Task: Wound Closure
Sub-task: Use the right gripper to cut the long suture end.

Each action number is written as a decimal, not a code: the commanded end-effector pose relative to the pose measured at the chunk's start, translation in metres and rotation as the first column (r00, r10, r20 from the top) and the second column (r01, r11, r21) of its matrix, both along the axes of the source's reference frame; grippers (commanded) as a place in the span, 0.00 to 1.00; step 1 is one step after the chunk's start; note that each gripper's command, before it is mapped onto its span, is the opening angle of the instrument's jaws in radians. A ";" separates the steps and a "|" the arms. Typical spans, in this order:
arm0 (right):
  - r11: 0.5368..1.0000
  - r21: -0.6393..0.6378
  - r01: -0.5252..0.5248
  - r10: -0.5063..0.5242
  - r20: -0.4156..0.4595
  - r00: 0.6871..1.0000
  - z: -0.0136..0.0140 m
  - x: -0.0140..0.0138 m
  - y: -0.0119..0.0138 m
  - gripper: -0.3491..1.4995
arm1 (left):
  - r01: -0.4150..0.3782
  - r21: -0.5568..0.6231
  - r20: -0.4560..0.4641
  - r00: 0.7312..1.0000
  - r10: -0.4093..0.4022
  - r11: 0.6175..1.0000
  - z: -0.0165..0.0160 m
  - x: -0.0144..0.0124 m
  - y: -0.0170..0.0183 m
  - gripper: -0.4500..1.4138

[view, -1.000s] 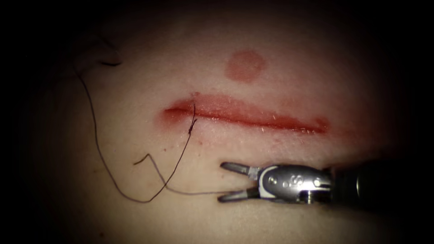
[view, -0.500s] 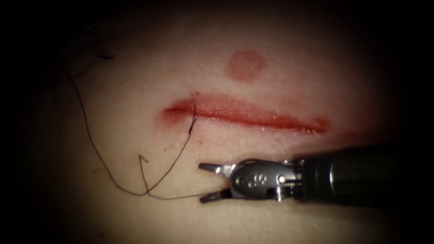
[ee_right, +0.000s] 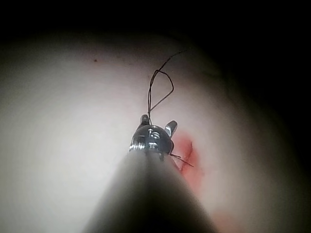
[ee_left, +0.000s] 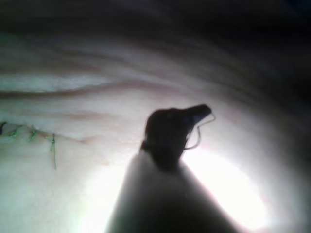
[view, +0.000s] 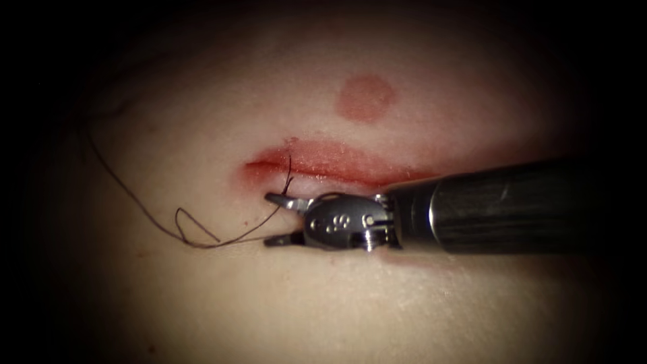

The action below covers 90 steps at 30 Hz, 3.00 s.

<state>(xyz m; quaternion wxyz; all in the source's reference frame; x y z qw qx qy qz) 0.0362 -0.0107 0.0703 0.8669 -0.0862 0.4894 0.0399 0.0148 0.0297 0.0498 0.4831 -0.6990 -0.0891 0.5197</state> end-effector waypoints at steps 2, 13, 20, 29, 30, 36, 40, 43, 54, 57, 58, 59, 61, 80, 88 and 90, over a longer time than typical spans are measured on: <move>1.000 -0.007 -0.008 0.008 -0.002 1.000 0.0015 0.0015 -0.0003 0.99 | 0.009 -0.013 0.012 1.000 -0.008 1.000 0.0003 -0.0002 0.0003 0.05; 1.000 -0.031 0.003 -0.002 0.015 1.000 0.0059 0.0050 -0.0025 0.99 | 0.074 0.012 0.128 0.989 -0.075 0.997 -0.0020 0.0024 0.0013 0.05; 0.996 -0.082 -0.045 0.048 0.028 0.998 0.0055 0.0049 -0.0014 0.99 | 0.091 0.043 0.198 0.975 -0.098 0.995 -0.0040 0.0034 0.0013 0.05; 0.989 -0.094 -0.117 0.121 0.041 0.992 0.0064 0.0048 0.0001 0.99 | 0.074 0.051 0.223 0.971 -0.083 0.996 -0.0072 0.0045 0.0003 0.05; 0.989 -0.094 -0.117 0.121 0.041 0.992 0.0064 0.0048 0.0001 0.99 | 0.074 0.051 0.223 0.971 -0.083 0.996 -0.0072 0.0045 0.0003 0.05; 0.989 -0.094 -0.113 0.117 0.038 0.992 0.0073 0.0058 0.0001 0.99 | 0.063 0.050 0.253 0.965 -0.073 0.997 -0.0087 0.0046 0.0002 0.05; 0.989 -0.096 -0.116 0.120 0.040 0.992 0.0076 0.0062 0.0002 0.99 | 0.036 0.080 0.322 0.945 -0.060 0.996 -0.0098 0.0048 0.0002 0.05; 0.988 -0.097 -0.123 0.127 0.047 0.991 0.0078 0.0063 0.0004 0.99 | 0.010 0.100 0.364 0.930 -0.046 0.995 -0.0106 0.0048 0.0002 0.05; 0.982 -0.104 -0.155 0.163 0.072 0.984 0.0082 0.0067 0.0010 0.99 | -0.003 0.124 0.387 0.921 -0.046 0.992 -0.0117 0.0049 -0.0003 0.05; 0.982 -0.104 -0.158 0.166 0.074 0.983 0.0083 0.0067 0.0011 0.98 | -0.003 0.127 0.388 0.920 -0.047 0.992 -0.0120 0.0049 -0.0005 0.05; 0.982 -0.102 -0.159 0.167 0.075 0.983 0.0083 0.0067 0.0013 0.96 | -0.003 0.128 0.389 0.920 -0.047 0.992 -0.0121 0.0049 -0.0007 0.05; 0.982 -0.102 -0.159 0.167 0.075 0.983 0.0083 0.0067 0.0013 0.96 | -0.003 0.128 0.389 0.920 -0.047 0.992 -0.0121 0.0049 -0.0007 0.05; 0.982 -0.101 -0.162 0.170 0.078 0.982 0.0082 0.0066 0.0016 0.95 | -0.002 0.129 0.388 0.920 -0.049 0.992 -0.0122 0.0049 -0.0010 0.05; 0.933 -0.126 -0.337 0.355 0.166 0.920 0.0082 0.0074 0.0026 0.98 | -0.009 0.148 0.397 0.916 -0.051 0.989 -0.0137 0.0049 -0.0025 0.05; 0.934 -0.126 -0.335 0.354 0.175 0.919 0.0089 0.0091 0.0015 0.98 | -0.018 0.154 0.422 0.905 -0.050 0.988 -0.0169 0.0036 -0.0031 0.05; 0.934 -0.124 -0.336 0.354 0.176 0.919 0.0087 0.0092 0.0017 0.98 | -0.019 0.155 0.425 0.904 -0.050 0.988 -0.0175 0.0034 -0.0034 0.05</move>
